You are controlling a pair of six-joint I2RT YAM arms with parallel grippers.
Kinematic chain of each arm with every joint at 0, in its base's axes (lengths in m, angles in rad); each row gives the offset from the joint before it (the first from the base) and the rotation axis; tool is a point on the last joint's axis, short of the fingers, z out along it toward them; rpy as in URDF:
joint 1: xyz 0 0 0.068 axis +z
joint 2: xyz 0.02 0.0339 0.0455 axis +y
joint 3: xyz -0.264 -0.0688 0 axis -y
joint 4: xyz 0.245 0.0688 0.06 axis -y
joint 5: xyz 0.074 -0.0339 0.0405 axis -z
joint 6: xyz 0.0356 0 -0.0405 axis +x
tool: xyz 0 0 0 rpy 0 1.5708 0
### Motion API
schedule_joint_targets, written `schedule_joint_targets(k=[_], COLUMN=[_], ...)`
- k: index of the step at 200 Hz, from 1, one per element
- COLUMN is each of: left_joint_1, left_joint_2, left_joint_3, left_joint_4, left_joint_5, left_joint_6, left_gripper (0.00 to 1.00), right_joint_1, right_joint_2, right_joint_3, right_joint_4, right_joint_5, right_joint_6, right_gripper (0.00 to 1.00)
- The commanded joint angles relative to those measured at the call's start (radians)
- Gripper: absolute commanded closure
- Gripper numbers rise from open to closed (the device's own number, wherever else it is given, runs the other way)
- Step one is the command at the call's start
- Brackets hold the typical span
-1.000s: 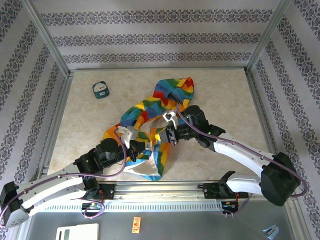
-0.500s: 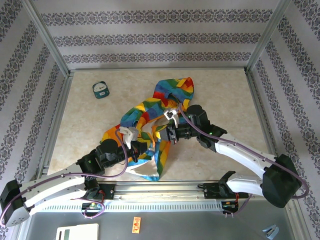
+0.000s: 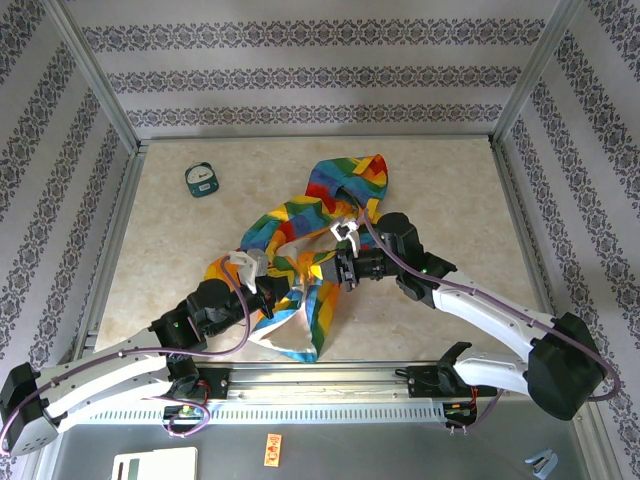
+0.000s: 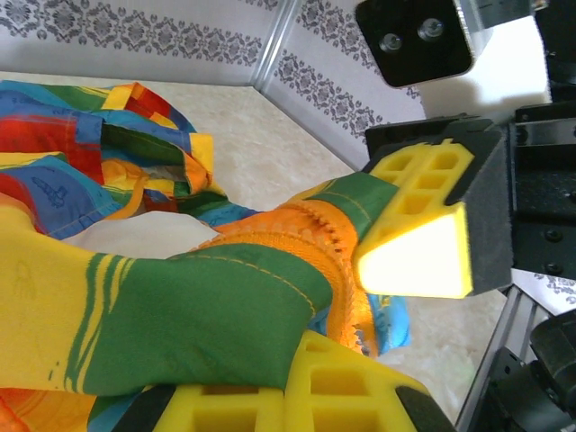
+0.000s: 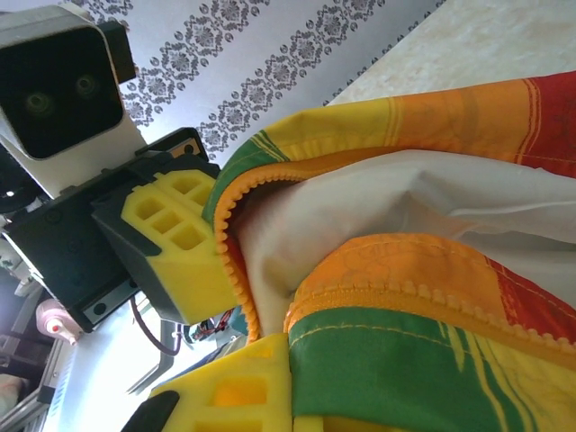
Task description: Zip up the jacket
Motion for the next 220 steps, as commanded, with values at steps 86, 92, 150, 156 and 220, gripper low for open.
schedule_joint_targets(k=[86, 92, 150, 156, 220], left_joint_1=[0.012, 0.012, 0.012, 0.012, 0.012], left_joint_2=[0.017, 0.02, 0.021, 0.019, -0.035], left_joint_3=[0.022, 0.024, 0.026, 0.027, -0.005], left_joint_4=[0.064, 0.064, 0.084, 0.084, 0.117], left_joint_5=[-0.05, -0.048, -0.061, -0.063, -0.058], left_joint_6=[0.085, 0.09, 0.095, 0.094, 0.074], left_gripper=[1.0, 1.0, 1.0, 1.0, 1.0], right_joint_1=[0.023, 0.025, 0.036, 0.036, 0.042], right_joint_2=[-0.01, -0.007, 0.008, 0.011, 0.032], right_joint_3=[-0.023, -0.024, -0.033, -0.031, -0.033], right_joint_4=[0.136, 0.143, 0.156, 0.156, 0.161], right_joint_5=[-0.024, -0.026, -0.034, -0.034, -0.034], right_joint_6=[0.098, 0.102, 0.104, 0.104, 0.096], right_gripper=[1.0, 1.0, 1.0, 1.0, 1.0])
